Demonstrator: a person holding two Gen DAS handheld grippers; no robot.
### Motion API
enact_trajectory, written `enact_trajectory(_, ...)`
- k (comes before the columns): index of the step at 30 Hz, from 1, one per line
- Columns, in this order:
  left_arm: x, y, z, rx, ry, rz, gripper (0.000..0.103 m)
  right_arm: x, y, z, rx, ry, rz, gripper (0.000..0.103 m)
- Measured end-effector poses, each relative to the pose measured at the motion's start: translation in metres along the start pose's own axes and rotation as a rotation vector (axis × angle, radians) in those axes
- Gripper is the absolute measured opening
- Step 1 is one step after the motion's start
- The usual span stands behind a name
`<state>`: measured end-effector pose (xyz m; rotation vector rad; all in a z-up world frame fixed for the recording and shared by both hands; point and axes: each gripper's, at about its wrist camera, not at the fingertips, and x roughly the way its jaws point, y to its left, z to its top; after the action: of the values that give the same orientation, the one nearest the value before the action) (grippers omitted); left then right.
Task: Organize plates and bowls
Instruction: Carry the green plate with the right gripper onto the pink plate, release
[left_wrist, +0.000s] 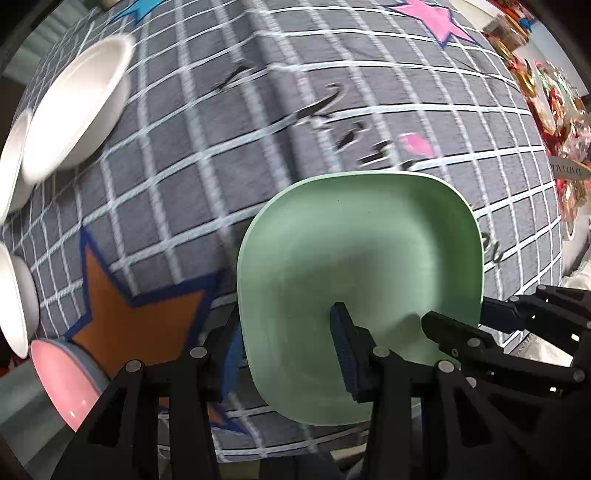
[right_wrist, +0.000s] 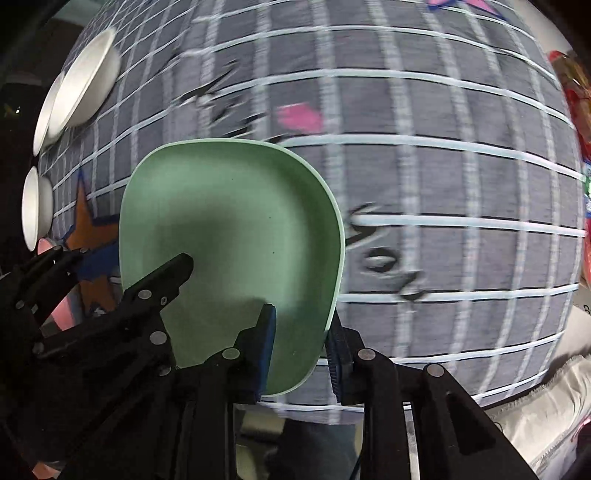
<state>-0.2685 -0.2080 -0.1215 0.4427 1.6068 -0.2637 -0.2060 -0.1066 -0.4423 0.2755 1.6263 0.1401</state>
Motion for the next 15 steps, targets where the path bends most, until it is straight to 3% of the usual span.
enact_trajectory(7, 0.003, 0.027, -0.013, -0.033, 0.004, -0.017, 0.048, 0.009, 0.034, -0.014, 0.014, 0.033, 0.023, 0.029)
enact_trajectory(15, -0.034, 0.09, -0.036, -0.085, -0.06, 0.008, 0.048, -0.012, 0.093, -0.03, -0.022, 0.0, 0.026, 0.029)
